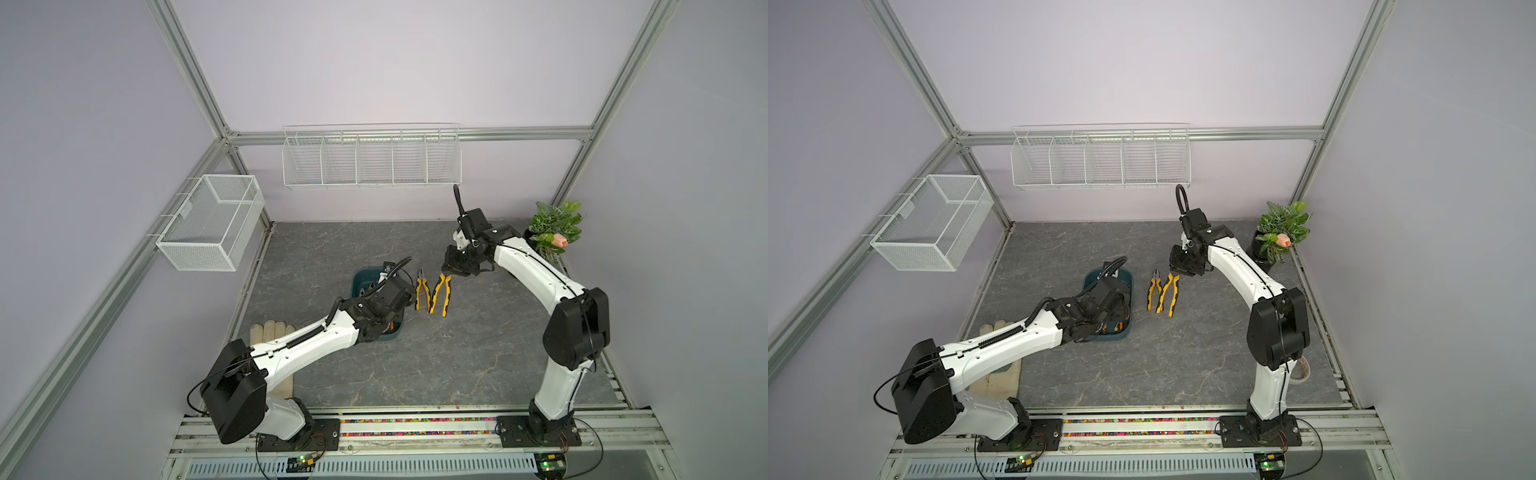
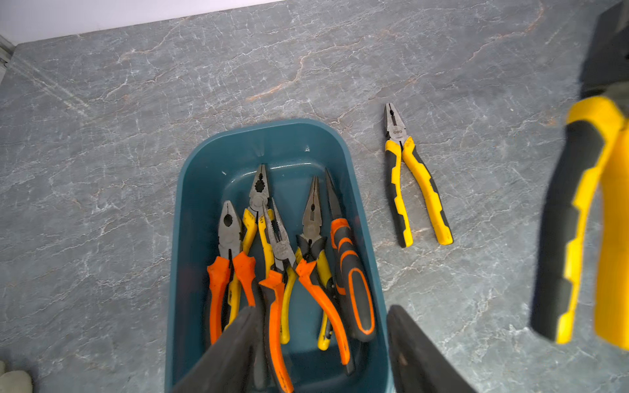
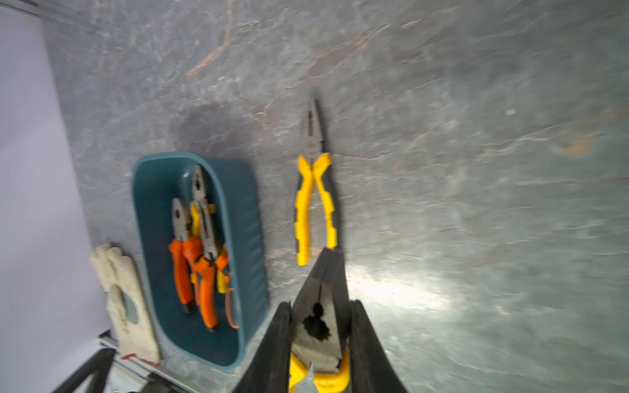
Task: Take the pliers out of the storage box
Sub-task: Place the pliers at the center of the board.
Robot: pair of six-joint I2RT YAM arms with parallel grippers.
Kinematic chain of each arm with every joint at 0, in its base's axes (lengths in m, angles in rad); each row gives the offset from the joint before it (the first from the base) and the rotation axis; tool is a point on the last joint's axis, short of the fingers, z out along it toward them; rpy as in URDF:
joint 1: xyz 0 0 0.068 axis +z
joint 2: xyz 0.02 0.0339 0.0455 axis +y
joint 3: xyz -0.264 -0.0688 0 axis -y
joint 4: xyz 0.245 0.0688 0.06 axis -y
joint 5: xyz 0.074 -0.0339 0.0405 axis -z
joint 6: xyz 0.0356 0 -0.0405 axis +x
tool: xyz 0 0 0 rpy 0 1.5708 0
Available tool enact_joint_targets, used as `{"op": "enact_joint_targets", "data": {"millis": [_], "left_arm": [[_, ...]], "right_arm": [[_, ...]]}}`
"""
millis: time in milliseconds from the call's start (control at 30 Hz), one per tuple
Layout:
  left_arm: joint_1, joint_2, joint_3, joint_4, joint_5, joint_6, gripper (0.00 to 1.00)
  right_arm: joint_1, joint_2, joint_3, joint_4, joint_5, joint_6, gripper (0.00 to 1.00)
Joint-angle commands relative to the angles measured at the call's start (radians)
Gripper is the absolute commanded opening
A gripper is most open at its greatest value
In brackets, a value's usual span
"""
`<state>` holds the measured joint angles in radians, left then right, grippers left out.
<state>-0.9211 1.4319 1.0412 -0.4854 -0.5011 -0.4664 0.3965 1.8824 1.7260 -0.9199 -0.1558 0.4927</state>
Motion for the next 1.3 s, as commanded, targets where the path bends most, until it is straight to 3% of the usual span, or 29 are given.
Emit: {"op": "enact_joint_targets", "data": {"millis": [0, 167, 833, 1267], "left_arm": [[0.006, -0.007, -0.006, -0.002, -0.018, -0.015, 0.62], [0.005, 0.004, -0.003, 0.007, -0.005, -0.015, 0.61], [0.008, -0.016, -0.047, 0.016, 0.003, -0.024, 0.61], [0.011, -0.01, -0.064, 0.023, 0.011, -0.025, 0.61]], "right_arm": [[0.01, 0.049, 0.064, -0.12, -0.006, -0.19, 0.06], [0.009, 0.11, 0.118, -0.145, 0.078, -0.283, 0.07], [-0.011, 0.319, 0.204, -0.056, 0.08, -0.214, 0.07], [-0.023, 0.45, 0.365, -0.11, 0.087, -0.22, 0.07]]}}
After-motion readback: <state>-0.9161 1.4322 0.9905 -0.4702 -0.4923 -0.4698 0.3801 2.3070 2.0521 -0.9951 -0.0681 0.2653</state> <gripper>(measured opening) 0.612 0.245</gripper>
